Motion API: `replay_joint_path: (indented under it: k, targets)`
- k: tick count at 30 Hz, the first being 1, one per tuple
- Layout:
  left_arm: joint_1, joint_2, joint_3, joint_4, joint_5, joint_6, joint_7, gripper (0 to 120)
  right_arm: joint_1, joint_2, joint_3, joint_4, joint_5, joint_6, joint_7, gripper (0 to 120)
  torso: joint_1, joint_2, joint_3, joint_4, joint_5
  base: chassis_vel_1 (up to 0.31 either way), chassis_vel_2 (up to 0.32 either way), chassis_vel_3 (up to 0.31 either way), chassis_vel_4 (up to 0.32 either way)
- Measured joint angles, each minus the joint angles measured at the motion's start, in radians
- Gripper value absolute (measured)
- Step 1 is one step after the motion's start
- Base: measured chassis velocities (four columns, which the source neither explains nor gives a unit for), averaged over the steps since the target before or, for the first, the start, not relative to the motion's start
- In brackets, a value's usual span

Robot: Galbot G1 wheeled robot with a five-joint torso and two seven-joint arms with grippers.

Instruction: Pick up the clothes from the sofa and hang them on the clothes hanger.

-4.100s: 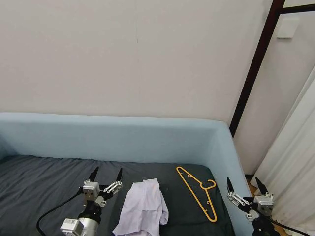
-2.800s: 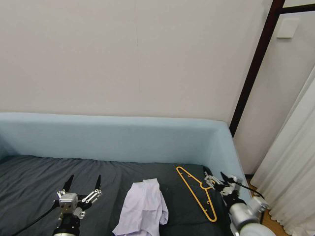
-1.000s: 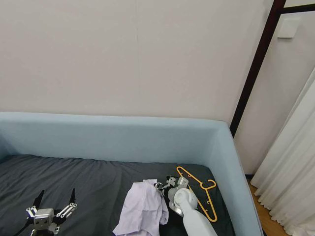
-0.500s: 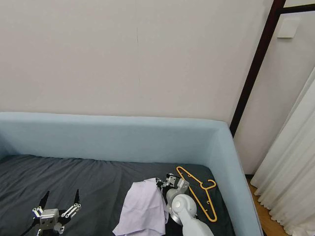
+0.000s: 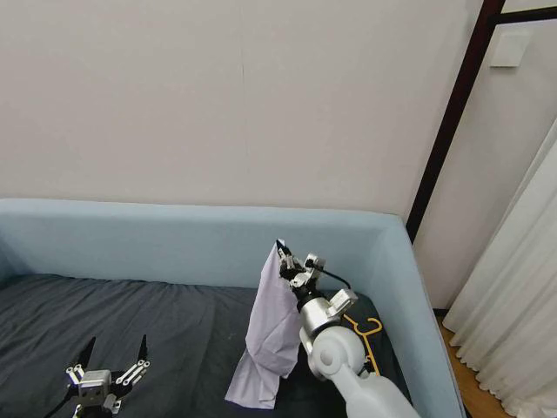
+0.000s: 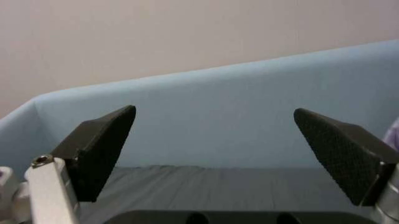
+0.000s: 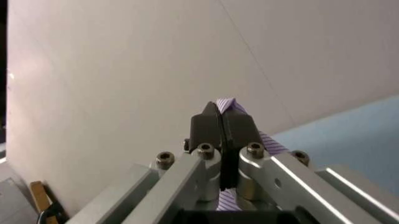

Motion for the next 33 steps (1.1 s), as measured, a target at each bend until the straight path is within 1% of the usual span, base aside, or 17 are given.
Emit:
replay_joint_path:
  k: [1, 5, 6, 10, 17, 23, 33]
  targets:
    - [0.000, 0.000, 0.000, 0.000, 0.000, 0.000, 0.000, 100, 0.000, 0.000, 0.000, 0.000, 0.000, 0.000, 0.000, 0, 0.000, 0.000, 0.000, 0.0000, 0.0000, 0.000, 0.000, 0.000, 0.000]
    - [0.002, 0.001, 0.000, 0.000, -0.001, -0.006, 0.001, 100, 0.090, -0.070, 0.024, 0.009, 0.062, 0.009, -0.012, 0, 0.000, 0.000, 0.000, -0.0001, 0.0002, 0.000, 0.000, 0.000, 0.000]
    - [0.002, 0.001, 0.000, 0.000, -0.001, -0.006, 0.001, 100, 0.090, -0.070, 0.024, 0.009, 0.062, 0.009, -0.012, 0, 0.000, 0.000, 0.000, -0.0001, 0.0002, 0.000, 0.000, 0.000, 0.000]
    - [0.002, -0.002, 0.004, -0.005, -0.001, -0.008, 0.002, 100, 0.176, -0.132, 0.043, 0.006, 0.121, 0.009, -0.013, 0, 0.000, 0.000, 0.000, -0.0001, 0.0000, 0.000, 0.000, 0.000, 0.000]
    - [0.000, -0.007, 0.004, -0.007, -0.001, -0.015, 0.002, 100, 0.292, -0.217, 0.005, -0.011, 0.187, 0.015, -0.021, 0, 0.000, 0.000, 0.000, -0.0001, 0.0000, 0.000, 0.000, 0.000, 0.000]
    - [0.003, -0.008, 0.003, -0.007, -0.001, -0.025, 0.002, 100, 0.350, -0.238, -0.017, -0.039, 0.186, 0.024, -0.035, 0, 0.000, 0.000, 0.000, 0.0001, 0.0000, 0.000, 0.000, 0.000, 0.000]
    - [0.005, -0.007, 0.001, -0.008, 0.000, -0.028, 0.002, 100, 0.378, -0.270, -0.023, -0.030, 0.215, 0.031, -0.052, 0, 0.000, 0.000, 0.000, -0.0001, -0.0001, 0.000, 0.000, 0.000, 0.000]
